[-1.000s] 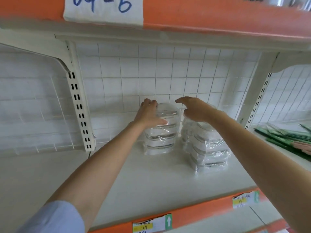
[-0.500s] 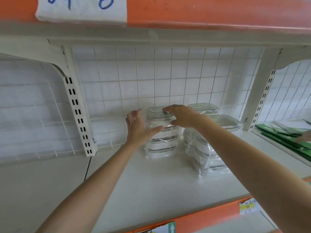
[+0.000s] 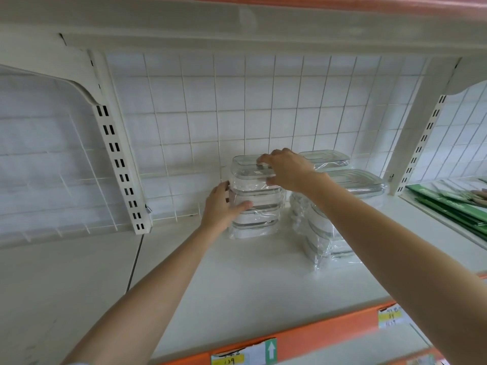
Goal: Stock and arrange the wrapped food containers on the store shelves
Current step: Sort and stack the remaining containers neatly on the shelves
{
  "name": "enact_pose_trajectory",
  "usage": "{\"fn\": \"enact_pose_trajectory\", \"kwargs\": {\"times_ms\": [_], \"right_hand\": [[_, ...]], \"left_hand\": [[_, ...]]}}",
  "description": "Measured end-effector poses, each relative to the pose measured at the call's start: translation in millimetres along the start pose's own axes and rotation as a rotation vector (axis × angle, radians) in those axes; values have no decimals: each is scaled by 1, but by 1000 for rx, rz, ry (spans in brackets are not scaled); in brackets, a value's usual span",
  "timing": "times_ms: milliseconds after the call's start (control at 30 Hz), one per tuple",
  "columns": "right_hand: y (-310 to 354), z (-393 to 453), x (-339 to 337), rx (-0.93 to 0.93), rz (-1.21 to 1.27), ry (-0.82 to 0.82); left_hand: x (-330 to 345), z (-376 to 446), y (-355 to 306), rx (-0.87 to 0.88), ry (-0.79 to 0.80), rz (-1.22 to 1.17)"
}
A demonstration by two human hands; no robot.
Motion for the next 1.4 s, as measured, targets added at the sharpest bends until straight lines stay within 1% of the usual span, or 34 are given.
{"fn": "enact_pose_trajectory", "kwargs": {"times_ms": [67,133,267,367,467,633,767,900,967,1033,1133,1200,1400], "right_hand": [[0,-1,1,5,-16,-16],[-2,-1,3,10,-20,-19],[-1,1,4,10,-19,6],[-1,2,3,18,-14,39],[1,-1,1,11,-20,64],[3,-12,-4,-18,-45,60],[7,-23,-9,-62,-81,42],[10,-27,-8,-64,-95,37],[10,-29,-5,-69,-118,56],[11,-32,-1,-70,-133,47],[13,-34,4,-43,-187,-42],[11,-30,5,-10,-204,-77],[6,-18,10,12,-127,-90]], "left_hand": [[8,-7,14,-52,43,12],[17,-14,24,-48,77,45],[25,-17,31,-30,80,22],[27,-18,37,-64,101,-1],[23,-18,44,-115,99,45],[17,-27,50,-124,116,65],[15,-36,45,-97,149,104],[15,-34,33,-105,244,126],[16,-34,27,-93,261,120],[15,-35,25,-83,210,140],[13,-37,29,-116,99,111],[15,-34,29,-128,66,97],[18,-28,28,-144,4,154]]}}
Point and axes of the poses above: each hand's wrist, its own z-axis towards the middle knuckle, its own x-axis out of the palm, y = z × x, the point moved 9 cm from there along z, towards the middle knuckle, and after that the axes turned 5 degrees about -y, right-handed, at the moved point
